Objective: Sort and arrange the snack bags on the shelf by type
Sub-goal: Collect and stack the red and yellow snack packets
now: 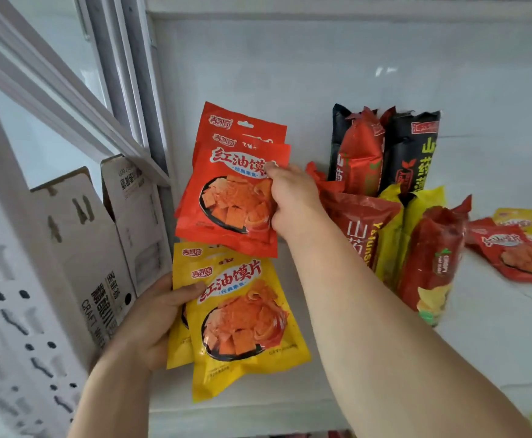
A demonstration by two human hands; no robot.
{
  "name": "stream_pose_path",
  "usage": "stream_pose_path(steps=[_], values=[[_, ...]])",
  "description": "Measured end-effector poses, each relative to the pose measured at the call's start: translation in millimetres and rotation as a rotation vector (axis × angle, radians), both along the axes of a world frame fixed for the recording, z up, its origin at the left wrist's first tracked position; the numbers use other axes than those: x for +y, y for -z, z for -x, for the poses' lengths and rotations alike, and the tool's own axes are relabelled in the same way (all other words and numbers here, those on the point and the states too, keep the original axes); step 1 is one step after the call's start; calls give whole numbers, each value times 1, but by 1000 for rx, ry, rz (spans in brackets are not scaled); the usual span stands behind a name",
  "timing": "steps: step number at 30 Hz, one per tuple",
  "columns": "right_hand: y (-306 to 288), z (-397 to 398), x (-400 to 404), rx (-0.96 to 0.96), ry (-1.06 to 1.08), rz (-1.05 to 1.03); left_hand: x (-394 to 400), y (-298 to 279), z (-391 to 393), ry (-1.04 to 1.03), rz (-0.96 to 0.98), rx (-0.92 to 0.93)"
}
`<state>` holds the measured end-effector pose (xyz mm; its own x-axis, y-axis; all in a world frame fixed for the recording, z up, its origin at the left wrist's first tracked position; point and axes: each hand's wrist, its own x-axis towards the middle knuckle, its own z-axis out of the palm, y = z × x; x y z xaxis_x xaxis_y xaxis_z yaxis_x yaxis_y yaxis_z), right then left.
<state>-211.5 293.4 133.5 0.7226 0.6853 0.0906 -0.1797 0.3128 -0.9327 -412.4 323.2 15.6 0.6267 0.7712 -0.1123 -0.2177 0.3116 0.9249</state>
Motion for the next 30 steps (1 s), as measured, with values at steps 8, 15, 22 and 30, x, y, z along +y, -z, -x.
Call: stream_pose_path(steps=[8, 15, 22, 30], values=[[-5, 2, -102, 27, -3, -27, -97, 2, 8, 183, 1, -1], [14, -26, -199, 99, 111, -6, -173, 18, -20, 328, 29, 29], [32, -64, -296, 234, 257, -43, -219, 29, -67, 536, 18, 80], [61, -101, -390, 316, 472, -40, -261, 47, -129, 737, -13, 150]])
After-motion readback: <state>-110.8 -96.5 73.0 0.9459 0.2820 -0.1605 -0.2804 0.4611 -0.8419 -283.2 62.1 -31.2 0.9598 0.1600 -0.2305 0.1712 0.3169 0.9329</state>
